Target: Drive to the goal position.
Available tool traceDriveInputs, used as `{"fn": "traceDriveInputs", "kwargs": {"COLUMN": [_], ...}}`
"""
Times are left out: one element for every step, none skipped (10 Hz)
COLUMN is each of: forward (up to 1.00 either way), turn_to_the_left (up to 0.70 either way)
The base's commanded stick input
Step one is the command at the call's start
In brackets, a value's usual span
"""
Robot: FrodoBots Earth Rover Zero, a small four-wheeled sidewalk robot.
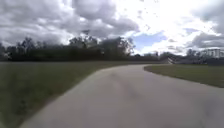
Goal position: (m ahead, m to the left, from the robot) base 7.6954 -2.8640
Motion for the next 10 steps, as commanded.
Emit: {"fn": "traceDriveInputs", "kwargs": {"forward": [1.00,1.00,1.00,1.00,1.00,1.00,1.00,1.00,1.00,1.00], "turn_to_the_left": [0.00,0.00,-0.08,-0.12,-0.15,-0.18,-0.19,-0.19,-0.19,-0.19]}}
